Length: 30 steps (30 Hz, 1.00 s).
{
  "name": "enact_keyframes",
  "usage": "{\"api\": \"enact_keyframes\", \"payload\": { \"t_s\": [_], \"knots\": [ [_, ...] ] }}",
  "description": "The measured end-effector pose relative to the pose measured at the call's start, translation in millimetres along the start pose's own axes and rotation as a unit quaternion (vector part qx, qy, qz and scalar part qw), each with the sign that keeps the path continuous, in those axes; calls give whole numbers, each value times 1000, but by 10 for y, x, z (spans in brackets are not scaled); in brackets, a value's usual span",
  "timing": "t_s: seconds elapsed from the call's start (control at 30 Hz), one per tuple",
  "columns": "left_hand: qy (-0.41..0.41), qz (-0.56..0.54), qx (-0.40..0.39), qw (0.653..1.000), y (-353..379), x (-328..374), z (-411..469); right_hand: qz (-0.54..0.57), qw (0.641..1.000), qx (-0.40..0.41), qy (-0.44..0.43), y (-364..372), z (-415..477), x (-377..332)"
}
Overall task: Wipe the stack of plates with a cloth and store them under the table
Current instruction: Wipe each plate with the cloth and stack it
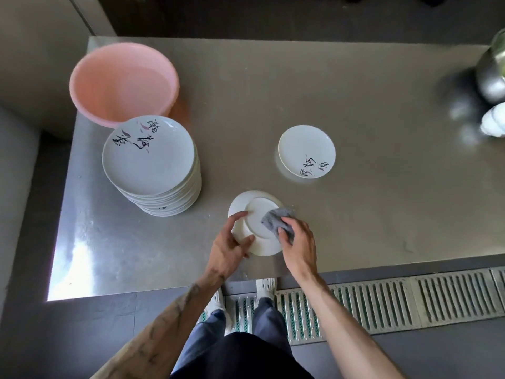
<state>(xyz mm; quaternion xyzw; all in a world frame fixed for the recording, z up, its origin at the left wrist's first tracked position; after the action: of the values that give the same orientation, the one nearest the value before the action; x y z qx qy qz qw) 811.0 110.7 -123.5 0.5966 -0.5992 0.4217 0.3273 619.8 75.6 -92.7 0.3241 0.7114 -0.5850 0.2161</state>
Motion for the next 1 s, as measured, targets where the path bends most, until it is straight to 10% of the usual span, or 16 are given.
{"api": "enact_keyframes", "payload": {
  "t_s": [1.0],
  "knots": [
    [-39,28,23,999,10,297,66,3,999,-40,-15,8,-41,-84]
  ]
}}
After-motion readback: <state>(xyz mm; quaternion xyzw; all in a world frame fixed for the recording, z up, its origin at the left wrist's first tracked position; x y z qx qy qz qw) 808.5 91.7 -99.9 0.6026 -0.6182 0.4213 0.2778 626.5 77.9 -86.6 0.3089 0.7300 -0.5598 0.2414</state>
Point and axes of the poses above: each hand's wrist, its own z-axis towards the middle knuckle, its own y-axis out of the palm, x = y × z, the point moved 3 cm from there along z, towards the middle knuckle, and after that the axes turned 1 degree about -y, right-handed, at the moved point
